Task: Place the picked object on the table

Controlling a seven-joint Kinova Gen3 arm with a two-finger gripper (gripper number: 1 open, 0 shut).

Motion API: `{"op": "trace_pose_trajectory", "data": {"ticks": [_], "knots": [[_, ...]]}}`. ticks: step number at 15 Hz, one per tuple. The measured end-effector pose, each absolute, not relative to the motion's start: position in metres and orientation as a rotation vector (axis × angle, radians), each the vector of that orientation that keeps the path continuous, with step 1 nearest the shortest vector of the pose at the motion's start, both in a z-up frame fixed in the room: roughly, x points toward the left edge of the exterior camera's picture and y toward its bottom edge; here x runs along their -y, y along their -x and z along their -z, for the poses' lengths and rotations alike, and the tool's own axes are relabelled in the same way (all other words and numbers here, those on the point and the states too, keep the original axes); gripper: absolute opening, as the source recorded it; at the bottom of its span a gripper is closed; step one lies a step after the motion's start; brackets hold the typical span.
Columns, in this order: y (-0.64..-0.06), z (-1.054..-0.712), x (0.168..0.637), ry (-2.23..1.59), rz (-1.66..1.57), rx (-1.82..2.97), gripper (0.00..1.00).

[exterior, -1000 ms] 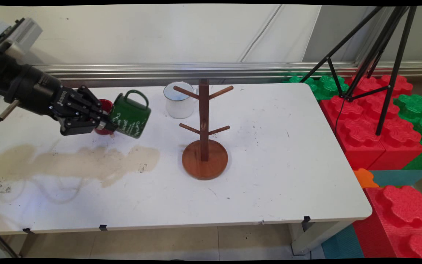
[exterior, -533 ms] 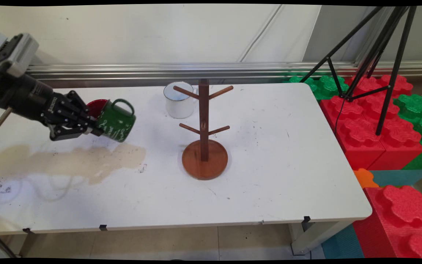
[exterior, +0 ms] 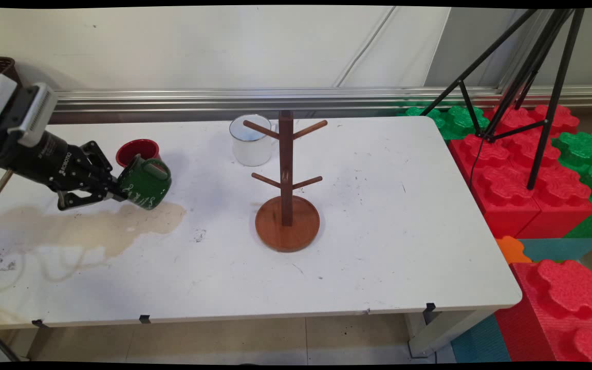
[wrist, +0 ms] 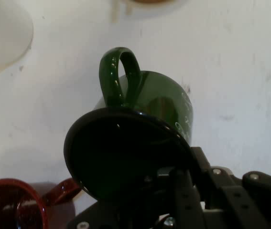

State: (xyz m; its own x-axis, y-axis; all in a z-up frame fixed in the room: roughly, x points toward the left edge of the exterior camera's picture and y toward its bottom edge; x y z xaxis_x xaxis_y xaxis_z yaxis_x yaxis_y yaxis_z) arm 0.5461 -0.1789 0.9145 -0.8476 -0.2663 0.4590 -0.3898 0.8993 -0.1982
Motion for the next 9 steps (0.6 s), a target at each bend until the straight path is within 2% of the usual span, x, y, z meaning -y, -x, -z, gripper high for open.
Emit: {"op": "trace_pose_trajectory", "data": {"ticks": [9], "knots": [[-0.552, -0.884, 0.174, -0.333, -0.438, 2.777, 0.00]]}}
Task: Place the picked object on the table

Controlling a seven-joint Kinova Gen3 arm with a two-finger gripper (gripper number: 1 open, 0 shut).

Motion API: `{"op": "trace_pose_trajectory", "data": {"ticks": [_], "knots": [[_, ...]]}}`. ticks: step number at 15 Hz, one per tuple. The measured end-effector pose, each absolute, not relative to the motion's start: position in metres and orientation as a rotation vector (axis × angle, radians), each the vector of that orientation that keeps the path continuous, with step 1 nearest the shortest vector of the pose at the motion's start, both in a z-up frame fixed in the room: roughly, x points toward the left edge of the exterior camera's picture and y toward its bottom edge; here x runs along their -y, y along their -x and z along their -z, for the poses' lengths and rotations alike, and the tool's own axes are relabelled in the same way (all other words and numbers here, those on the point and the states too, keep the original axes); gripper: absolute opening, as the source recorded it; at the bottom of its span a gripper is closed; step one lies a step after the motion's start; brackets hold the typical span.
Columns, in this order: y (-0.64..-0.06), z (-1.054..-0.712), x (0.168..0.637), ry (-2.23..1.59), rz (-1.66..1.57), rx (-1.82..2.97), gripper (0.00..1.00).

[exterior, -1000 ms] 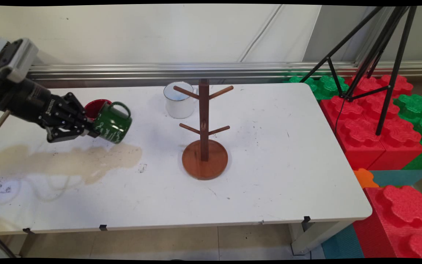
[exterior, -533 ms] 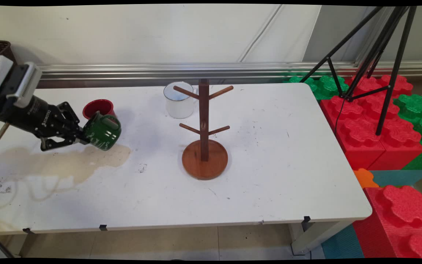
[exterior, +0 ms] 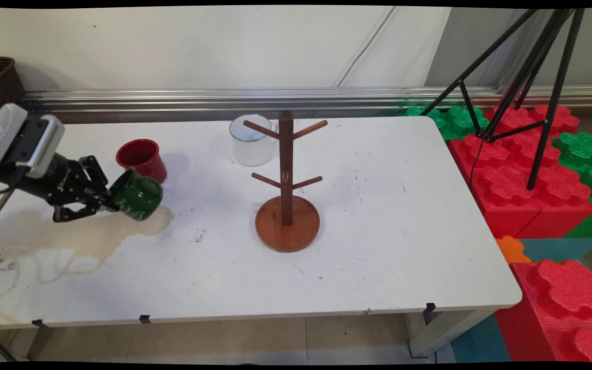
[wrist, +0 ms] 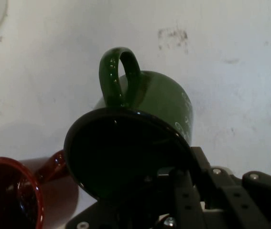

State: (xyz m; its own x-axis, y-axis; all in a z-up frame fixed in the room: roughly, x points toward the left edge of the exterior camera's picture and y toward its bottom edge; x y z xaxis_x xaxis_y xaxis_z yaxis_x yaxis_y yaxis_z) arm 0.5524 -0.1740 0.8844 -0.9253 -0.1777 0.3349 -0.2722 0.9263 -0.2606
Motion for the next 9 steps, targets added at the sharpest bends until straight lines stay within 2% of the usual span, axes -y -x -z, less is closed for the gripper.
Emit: {"op": "trace_pose_trajectory", "data": {"ticks": [9], "knots": [[-0.553, -0.858, 0.167, -0.209, -0.441, 2.864, 0.00]]}}
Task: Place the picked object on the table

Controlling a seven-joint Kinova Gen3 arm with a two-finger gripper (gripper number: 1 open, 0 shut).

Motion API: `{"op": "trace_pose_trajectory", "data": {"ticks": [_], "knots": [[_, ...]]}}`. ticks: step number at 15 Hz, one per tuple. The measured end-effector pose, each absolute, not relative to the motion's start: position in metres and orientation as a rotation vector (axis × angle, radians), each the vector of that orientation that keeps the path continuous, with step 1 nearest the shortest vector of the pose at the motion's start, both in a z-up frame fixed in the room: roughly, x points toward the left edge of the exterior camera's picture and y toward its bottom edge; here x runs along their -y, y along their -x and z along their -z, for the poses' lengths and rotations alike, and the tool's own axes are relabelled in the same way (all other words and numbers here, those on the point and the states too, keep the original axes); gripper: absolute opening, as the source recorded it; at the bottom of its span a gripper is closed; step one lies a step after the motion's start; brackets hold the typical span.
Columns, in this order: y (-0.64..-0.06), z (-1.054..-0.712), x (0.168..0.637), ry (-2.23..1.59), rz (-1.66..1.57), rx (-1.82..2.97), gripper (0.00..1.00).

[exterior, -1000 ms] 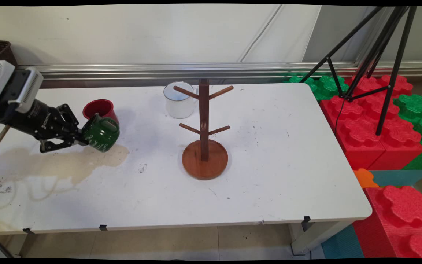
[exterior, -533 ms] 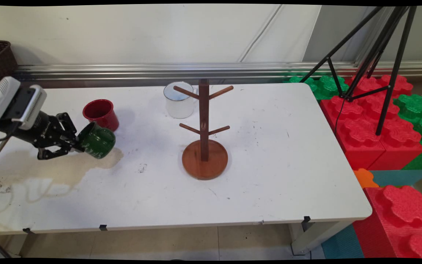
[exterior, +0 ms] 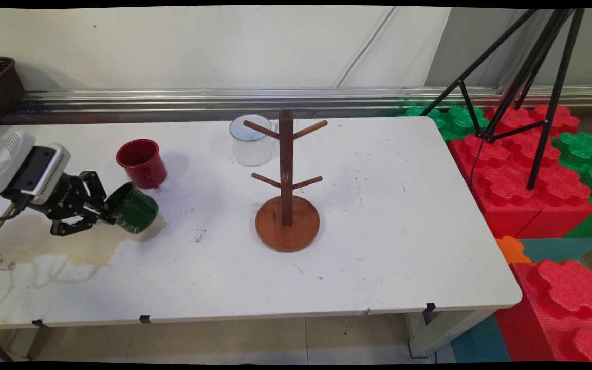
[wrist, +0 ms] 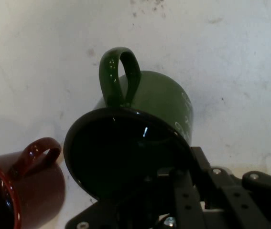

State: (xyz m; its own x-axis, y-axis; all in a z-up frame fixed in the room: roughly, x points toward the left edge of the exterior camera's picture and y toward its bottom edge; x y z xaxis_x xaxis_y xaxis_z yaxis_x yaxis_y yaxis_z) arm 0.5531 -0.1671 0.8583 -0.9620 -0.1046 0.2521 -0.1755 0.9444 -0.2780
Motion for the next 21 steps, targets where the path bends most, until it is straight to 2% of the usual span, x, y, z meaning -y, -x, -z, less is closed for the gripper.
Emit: {"op": "trace_pose_trajectory", "data": {"ticks": [18, 19, 21], "knots": [[-0.549, -0.825, 0.173, -0.143, -0.472, 2.921, 0.00], [-0.548, -0.824, 0.173, -0.143, -0.473, 2.920, 1.00], [-0.548, -0.823, 0.175, -0.140, -0.471, 2.919, 1.00]]}}
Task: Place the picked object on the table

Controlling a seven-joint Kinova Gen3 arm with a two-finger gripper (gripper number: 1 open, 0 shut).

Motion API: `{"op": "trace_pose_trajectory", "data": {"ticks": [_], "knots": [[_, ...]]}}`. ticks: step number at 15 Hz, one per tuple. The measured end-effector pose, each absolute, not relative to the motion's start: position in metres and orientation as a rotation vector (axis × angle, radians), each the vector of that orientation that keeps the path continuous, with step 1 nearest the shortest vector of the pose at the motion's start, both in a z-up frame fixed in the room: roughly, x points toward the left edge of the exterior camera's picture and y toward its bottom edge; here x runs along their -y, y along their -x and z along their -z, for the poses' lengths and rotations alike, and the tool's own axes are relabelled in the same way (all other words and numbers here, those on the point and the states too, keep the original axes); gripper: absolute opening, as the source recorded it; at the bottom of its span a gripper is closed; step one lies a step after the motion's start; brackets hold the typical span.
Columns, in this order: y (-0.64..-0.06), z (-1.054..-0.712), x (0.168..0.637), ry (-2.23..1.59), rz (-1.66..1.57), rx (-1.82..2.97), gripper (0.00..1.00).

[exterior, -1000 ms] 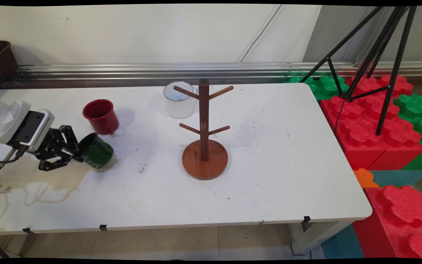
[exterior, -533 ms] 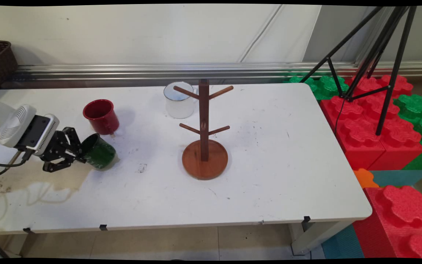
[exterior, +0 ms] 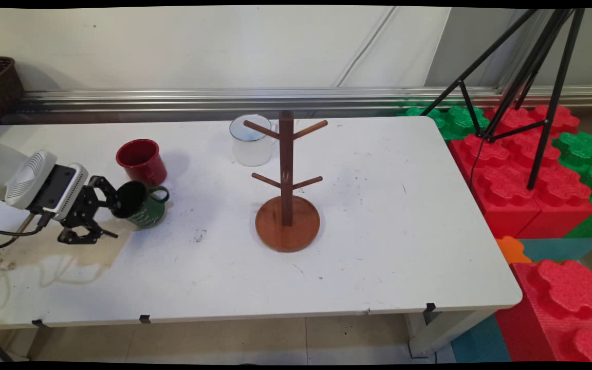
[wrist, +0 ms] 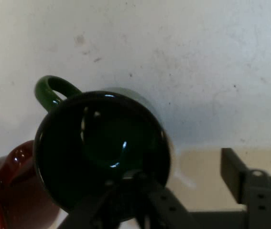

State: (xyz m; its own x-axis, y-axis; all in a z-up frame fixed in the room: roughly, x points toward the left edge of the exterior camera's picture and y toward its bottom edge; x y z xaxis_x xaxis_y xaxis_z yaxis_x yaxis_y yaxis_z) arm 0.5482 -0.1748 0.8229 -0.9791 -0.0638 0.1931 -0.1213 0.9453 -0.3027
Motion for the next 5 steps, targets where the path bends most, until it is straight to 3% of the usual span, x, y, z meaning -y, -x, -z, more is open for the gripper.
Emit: {"op": "trace_pose_trajectory", "data": {"ticks": [5], "knots": [[-0.5485, -0.8232, 0.1765, -0.161, -0.483, 2.911, 1.00]]}}
